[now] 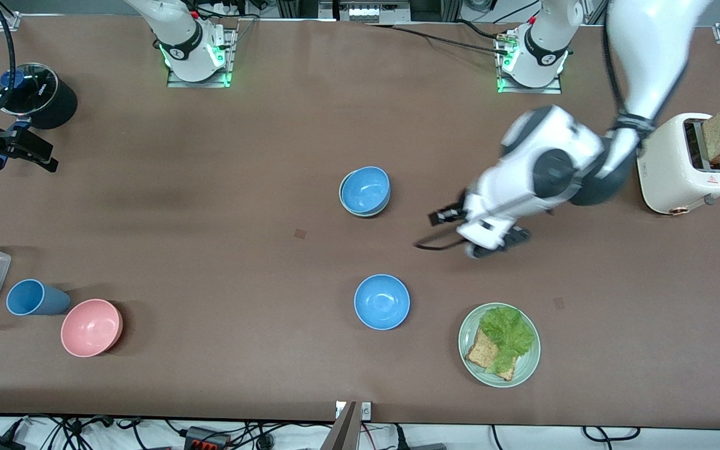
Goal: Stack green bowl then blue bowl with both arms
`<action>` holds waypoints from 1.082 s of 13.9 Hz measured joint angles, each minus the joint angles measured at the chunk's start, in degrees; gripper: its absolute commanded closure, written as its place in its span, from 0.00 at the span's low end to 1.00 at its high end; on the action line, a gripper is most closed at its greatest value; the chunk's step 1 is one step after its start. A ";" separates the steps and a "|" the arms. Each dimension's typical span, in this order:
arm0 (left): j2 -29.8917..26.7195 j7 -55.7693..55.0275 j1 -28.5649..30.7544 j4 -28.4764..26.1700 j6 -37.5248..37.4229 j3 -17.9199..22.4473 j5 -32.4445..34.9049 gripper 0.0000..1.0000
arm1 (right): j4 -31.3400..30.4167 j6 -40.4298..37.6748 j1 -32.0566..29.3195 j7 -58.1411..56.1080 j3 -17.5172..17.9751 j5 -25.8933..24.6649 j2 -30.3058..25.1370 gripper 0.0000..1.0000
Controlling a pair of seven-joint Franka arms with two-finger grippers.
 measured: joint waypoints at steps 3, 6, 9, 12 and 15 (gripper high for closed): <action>-4.61 14.97 0.73 0.22 -3.15 7.49 -3.13 0.00 | -0.06 -0.36 0.00 0.07 -0.11 0.00 0.00 0.00; -12.54 29.00 0.34 -1.93 -4.52 15.88 -3.53 0.00 | -0.11 -0.35 0.00 0.07 -0.10 0.00 0.00 0.00; -18.90 38.08 -2.78 -4.23 -5.75 26.40 -5.90 0.00 | -0.12 -0.33 0.01 0.07 -0.10 -0.12 0.00 0.00; -23.03 42.72 -7.15 -4.26 -10.92 36.27 -7.32 0.00 | -0.13 -0.34 0.04 0.06 -0.08 -0.40 0.00 0.00; -26.11 43.02 -7.37 -1.76 -12.06 38.53 -7.32 0.00 | -0.17 -0.36 0.04 0.07 -0.09 -0.49 0.00 0.00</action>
